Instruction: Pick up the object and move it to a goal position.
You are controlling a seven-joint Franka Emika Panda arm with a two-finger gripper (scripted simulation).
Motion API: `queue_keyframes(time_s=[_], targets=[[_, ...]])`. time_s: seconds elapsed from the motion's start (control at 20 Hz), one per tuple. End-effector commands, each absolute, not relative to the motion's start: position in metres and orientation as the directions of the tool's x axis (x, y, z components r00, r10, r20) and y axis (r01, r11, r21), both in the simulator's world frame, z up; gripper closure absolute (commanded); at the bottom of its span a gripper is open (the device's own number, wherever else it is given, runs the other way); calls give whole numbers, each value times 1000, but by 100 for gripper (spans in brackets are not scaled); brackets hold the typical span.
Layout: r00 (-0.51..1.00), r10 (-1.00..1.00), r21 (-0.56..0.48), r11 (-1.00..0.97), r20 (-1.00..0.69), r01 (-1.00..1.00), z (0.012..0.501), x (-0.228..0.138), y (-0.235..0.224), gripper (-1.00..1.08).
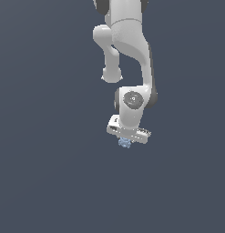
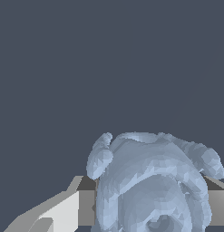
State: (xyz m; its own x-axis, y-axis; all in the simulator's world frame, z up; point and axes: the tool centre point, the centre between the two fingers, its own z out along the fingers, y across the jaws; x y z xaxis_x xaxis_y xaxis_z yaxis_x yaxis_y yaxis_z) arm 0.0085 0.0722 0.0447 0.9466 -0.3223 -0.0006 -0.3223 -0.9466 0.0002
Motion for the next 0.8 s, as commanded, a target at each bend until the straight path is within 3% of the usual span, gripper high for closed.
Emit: queue_keyframes(time_s=[0.0,0.35,0.75], targets=[[947,-322,0,-947,1,-322,51,8,72,108],[947,-322,0,-947,1,-322,89,5,70,108],[947,-322,0,-947,1,-322,169,-1,67,108]])
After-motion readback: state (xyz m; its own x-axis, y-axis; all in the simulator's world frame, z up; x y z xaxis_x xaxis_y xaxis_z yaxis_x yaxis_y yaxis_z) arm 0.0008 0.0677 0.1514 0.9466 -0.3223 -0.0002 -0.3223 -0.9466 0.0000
